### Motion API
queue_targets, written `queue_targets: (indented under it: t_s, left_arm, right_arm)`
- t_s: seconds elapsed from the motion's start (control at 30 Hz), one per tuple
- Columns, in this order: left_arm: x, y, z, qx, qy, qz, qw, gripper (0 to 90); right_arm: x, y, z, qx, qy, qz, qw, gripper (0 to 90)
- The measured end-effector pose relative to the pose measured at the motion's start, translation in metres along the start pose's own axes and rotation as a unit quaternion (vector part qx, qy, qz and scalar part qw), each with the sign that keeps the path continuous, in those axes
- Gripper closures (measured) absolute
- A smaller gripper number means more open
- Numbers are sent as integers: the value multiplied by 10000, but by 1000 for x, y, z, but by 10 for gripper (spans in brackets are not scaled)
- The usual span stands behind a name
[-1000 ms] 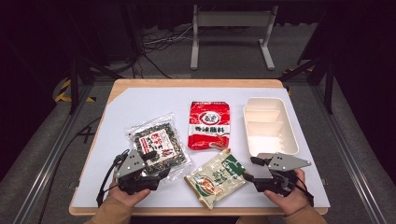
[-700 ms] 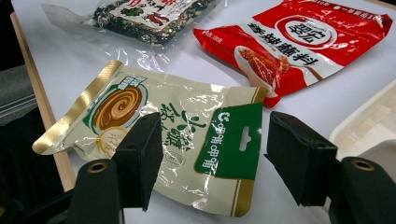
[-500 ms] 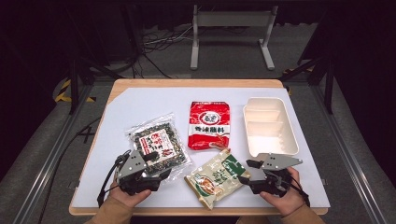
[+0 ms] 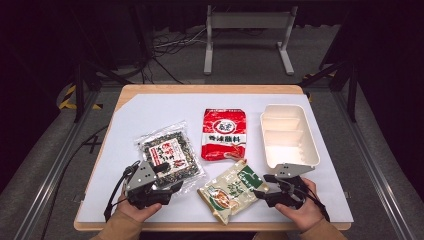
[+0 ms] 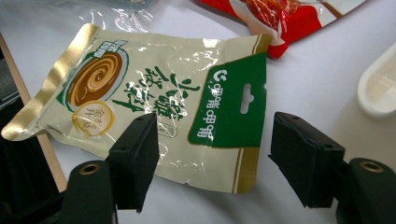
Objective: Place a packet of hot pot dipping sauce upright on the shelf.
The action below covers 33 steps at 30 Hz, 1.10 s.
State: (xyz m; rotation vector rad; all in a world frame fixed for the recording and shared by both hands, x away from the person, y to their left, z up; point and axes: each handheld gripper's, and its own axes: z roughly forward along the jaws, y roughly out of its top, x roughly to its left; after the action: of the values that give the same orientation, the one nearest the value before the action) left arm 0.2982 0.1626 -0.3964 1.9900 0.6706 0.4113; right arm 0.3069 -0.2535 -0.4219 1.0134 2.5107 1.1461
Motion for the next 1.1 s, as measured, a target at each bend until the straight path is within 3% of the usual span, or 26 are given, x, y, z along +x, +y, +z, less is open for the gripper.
queue_targets:
  t_s: [0.23,0.63,0.87,1.1]
  left_arm:
    - [0,0,0,11,12,22,10000,276]
    - [0,0,0,25,35,25,10000,274]
    - [0,0,1,35,36,31,10000,274]
    - [-1,0,2,52,48,40,10000,273]
  right_arm:
    - [-4,-2,6,249,38,168,9995,312]
    - [-4,-3,10,423,86,250,9988,313]
    - [-8,-4,10,490,436,585,9961,387]
    - [-5,-2,9,371,524,532,9965,483]
